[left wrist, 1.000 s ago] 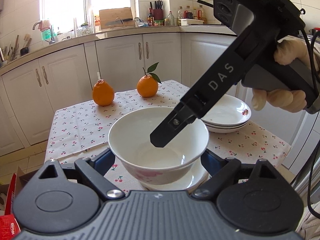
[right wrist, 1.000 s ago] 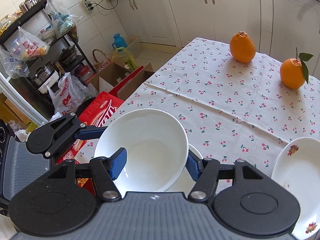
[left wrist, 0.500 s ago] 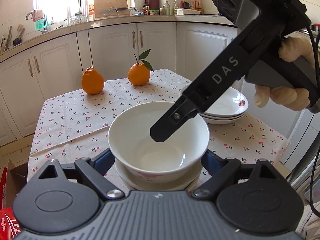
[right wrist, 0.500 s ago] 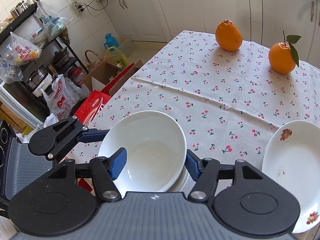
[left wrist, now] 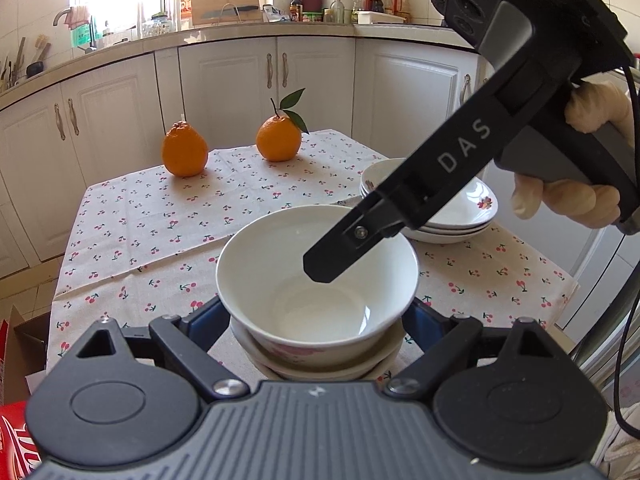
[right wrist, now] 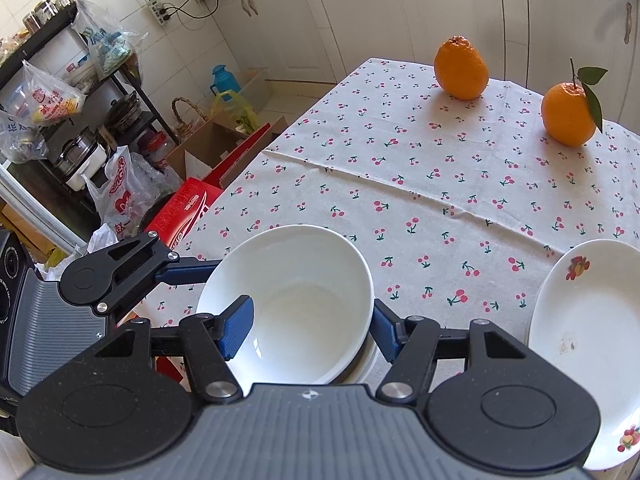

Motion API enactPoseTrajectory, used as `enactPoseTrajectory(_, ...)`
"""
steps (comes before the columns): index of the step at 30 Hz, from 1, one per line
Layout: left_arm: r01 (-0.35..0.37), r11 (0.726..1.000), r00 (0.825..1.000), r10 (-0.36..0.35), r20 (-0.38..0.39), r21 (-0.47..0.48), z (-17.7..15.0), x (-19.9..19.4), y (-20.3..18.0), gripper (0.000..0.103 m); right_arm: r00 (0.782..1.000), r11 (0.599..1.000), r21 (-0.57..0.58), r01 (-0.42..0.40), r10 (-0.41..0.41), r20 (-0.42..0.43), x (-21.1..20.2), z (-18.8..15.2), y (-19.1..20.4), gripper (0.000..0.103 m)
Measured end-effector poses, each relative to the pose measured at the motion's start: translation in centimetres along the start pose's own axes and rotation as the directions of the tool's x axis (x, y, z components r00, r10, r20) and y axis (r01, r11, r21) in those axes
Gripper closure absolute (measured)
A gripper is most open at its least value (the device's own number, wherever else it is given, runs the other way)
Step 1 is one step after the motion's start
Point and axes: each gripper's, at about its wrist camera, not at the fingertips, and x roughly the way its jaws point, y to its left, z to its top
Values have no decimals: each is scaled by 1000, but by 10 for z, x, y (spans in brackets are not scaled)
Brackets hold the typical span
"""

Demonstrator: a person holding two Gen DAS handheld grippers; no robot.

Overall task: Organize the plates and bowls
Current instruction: 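Lower the held bowl into the flowered bowl with the right gripper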

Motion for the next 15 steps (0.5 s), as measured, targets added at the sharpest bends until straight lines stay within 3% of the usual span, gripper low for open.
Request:
enactPoseTrajectory(8,16,1000,1000,-16,-2,-14,1,2,3,9,1000,1000,-1,3,-3,2,0,-1,-1,34)
enactPoseTrajectory(12,14,1000,1000,-14,-7,-20,0,3,6,3,1000,1000,-10,1,-1,9,1,-1,0,32)
enactPoseTrajectory(15,1,1000,1000,-1,3,4,0,0,3,3,1000,1000,-17,-3,3,28,-1,-1,1,24)
